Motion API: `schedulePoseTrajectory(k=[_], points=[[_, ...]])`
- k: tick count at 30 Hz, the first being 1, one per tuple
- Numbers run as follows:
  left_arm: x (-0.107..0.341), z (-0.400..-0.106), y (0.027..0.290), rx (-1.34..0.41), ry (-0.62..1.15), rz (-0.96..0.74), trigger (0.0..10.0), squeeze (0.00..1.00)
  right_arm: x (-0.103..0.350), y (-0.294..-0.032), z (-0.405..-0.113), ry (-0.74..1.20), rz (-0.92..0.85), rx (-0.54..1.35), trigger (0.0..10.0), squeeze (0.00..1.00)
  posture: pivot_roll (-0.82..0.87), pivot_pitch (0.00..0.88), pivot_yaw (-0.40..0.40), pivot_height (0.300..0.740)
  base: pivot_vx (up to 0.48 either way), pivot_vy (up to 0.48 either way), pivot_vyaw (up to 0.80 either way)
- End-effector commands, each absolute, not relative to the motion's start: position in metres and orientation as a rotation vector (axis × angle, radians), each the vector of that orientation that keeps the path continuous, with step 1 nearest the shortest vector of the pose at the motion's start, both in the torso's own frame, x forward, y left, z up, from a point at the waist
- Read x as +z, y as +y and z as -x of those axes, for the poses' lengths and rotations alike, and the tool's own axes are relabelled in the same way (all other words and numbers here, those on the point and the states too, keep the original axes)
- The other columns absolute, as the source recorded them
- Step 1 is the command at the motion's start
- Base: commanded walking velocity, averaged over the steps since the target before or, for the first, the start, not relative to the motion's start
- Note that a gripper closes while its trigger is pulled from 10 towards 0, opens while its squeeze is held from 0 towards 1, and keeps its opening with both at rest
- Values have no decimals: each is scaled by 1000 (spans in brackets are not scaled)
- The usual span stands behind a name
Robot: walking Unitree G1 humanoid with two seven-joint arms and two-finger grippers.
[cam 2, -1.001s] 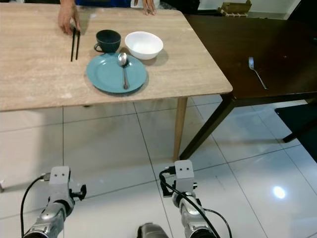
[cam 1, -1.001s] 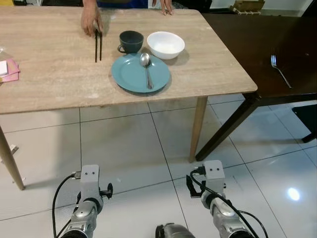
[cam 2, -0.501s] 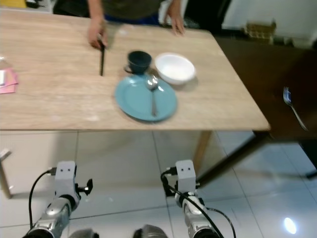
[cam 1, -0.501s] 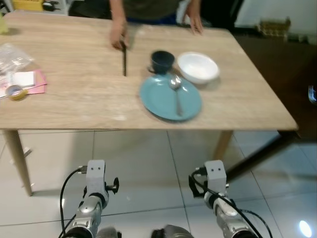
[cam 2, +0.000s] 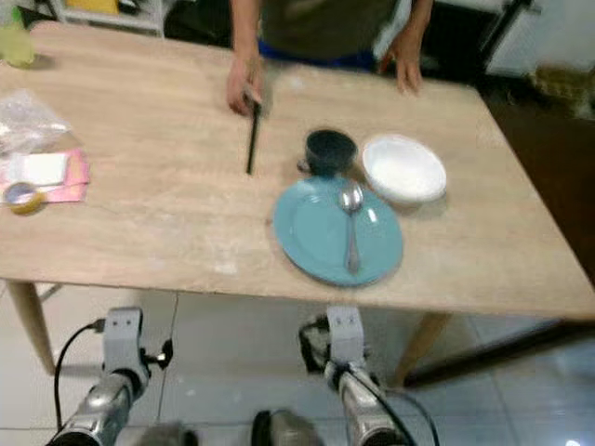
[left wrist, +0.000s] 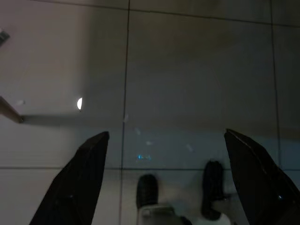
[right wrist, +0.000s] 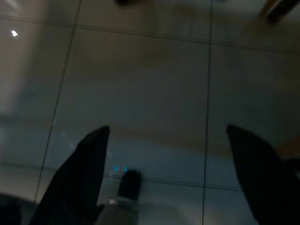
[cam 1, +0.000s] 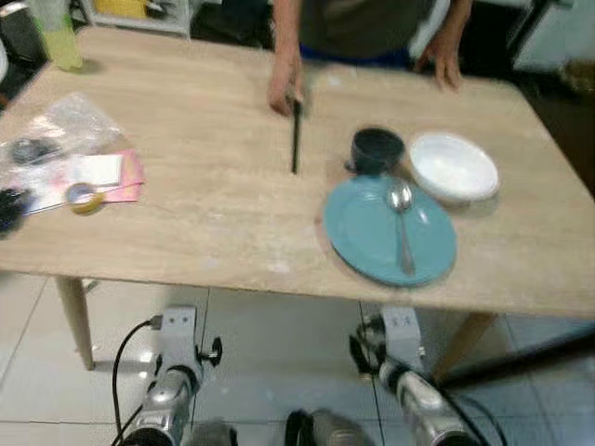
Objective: Setting the table
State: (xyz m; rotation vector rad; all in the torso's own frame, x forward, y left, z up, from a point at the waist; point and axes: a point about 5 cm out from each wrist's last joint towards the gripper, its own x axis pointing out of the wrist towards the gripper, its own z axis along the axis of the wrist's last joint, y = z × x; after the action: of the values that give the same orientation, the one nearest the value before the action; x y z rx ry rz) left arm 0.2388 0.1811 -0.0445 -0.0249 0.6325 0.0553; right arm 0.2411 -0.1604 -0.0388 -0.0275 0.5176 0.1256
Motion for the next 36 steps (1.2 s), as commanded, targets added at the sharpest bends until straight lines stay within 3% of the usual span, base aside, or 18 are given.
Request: schedulePoseTrajectory(k=[1,17,23,36], points=[[-53,-229,176,35,676,21,10000,0,-40,-166,-239,523,29,103,10000,0,86,84,-60,740,0,0,0],[-52,-230,173,13,675,1,10000,0,-44,-171,-235,559,47,92,10000,0,78,81,-54,740,0,0,0],[-52,-231,171,-12,681,-27,10000,0,-44,-171,-235,561,50,90,10000,0,76,81,-54,740,0,-465,0],[-63,-215,175,-5,757,-34,10000,0,-52,-173,-224,614,94,114,10000,0,71,85,-55,740,0,0,0]])
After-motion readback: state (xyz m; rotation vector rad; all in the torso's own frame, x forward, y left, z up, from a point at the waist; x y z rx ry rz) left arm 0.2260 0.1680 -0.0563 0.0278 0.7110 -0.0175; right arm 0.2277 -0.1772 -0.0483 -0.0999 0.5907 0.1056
